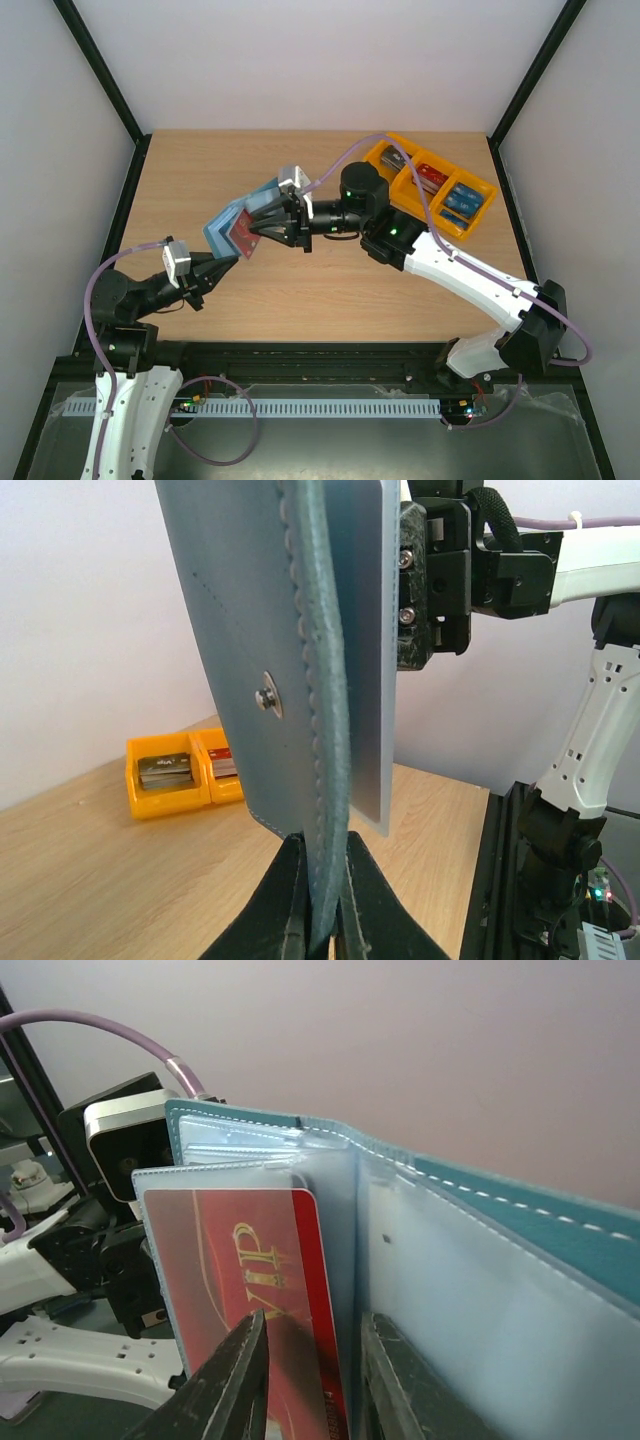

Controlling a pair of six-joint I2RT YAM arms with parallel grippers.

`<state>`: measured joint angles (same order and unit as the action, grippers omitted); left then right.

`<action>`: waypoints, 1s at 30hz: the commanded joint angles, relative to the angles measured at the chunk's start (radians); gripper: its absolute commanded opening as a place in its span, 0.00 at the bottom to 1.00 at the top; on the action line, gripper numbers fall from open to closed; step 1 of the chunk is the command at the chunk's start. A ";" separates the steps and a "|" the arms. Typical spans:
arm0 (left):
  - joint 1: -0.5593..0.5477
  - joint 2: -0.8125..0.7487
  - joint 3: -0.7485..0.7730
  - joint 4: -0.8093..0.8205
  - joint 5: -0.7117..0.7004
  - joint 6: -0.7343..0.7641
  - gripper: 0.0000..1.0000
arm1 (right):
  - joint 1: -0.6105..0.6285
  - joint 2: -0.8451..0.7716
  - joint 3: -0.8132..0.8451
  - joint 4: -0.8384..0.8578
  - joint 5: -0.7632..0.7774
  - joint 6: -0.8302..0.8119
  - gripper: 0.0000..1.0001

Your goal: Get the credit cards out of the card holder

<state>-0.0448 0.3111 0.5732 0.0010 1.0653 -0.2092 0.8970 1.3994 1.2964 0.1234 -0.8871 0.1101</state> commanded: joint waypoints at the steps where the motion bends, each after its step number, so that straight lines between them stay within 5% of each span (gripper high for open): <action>1: 0.002 -0.006 0.025 0.046 0.018 0.002 0.02 | 0.018 0.001 0.006 0.002 -0.028 -0.026 0.27; 7: 0.002 -0.006 0.021 0.052 0.013 -0.002 0.02 | 0.047 0.044 0.049 -0.041 -0.100 -0.052 0.35; 16: 0.003 0.004 -0.004 0.036 -0.087 -0.034 0.02 | 0.049 0.043 0.054 -0.085 -0.313 -0.092 0.23; 24: 0.005 0.020 -0.008 0.036 -0.109 -0.048 0.02 | 0.051 0.056 0.073 -0.143 -0.211 -0.089 0.02; 30: 0.005 0.011 -0.003 0.014 -0.043 0.002 0.07 | 0.051 0.036 0.060 -0.122 -0.153 -0.089 0.02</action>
<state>-0.0410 0.3111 0.5694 -0.0036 1.0134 -0.2405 0.9016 1.4326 1.3640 0.0391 -1.0054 0.0116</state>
